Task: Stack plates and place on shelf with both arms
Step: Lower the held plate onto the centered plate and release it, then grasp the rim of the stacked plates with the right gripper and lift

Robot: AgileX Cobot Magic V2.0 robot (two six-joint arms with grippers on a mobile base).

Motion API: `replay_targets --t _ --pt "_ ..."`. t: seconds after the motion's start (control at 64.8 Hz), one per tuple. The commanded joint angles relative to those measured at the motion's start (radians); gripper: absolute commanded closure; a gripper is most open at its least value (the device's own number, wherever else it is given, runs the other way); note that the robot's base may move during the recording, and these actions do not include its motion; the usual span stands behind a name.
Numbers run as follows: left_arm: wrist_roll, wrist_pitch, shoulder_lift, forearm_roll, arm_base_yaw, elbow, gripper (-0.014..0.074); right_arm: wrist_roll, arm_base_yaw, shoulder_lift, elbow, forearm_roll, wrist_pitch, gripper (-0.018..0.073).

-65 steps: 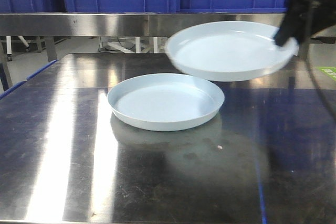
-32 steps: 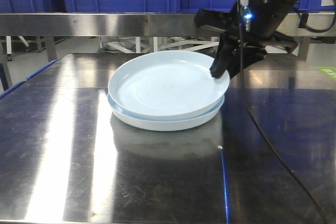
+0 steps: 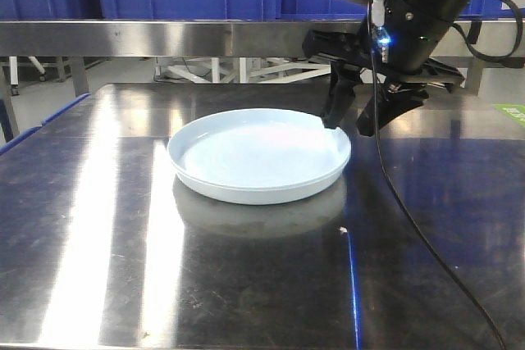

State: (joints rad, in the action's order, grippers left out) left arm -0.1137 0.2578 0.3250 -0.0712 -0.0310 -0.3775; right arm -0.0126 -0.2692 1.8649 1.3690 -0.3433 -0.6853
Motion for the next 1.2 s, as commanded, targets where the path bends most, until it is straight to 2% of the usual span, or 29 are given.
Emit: replay_targets --t 0.0,0.278,0.478,0.571,0.725,0.864,0.987,1.08,1.188 --pt "0.009 -0.085 0.005 -0.009 0.001 -0.027 0.0514 0.036 -0.012 -0.040 0.027 0.026 0.028 0.0161" --pt "0.009 -0.085 0.005 -0.009 0.001 -0.027 0.0514 0.060 -0.057 -0.003 0.027 0.049 0.026 0.0161" --pt "0.009 -0.085 0.005 -0.009 0.001 -0.027 0.0514 0.064 -0.060 0.018 0.027 0.049 0.015 0.0177" --pt "0.009 -0.085 0.005 -0.009 0.001 -0.027 0.0514 0.067 -0.060 0.018 0.027 0.049 0.015 0.0266" --pt "0.009 -0.085 0.005 -0.009 0.001 -0.027 0.0514 0.077 -0.060 0.007 0.029 0.049 0.005 0.0523" --pt "0.009 -0.085 0.005 -0.009 0.001 -0.027 0.0514 0.078 -0.056 -0.029 0.028 0.067 0.022 0.0503" --pt "0.009 -0.085 0.005 -0.009 0.001 -0.027 0.0514 0.078 -0.055 -0.106 -0.015 0.171 0.132 0.0503" --pt "0.009 -0.085 0.005 -0.009 0.001 -0.027 0.0514 0.077 -0.045 -0.186 -0.097 0.243 0.293 0.0503" --pt "0.009 -0.085 0.005 -0.009 0.001 -0.027 0.0514 0.077 -0.015 -0.293 -0.215 0.278 0.458 0.0503"
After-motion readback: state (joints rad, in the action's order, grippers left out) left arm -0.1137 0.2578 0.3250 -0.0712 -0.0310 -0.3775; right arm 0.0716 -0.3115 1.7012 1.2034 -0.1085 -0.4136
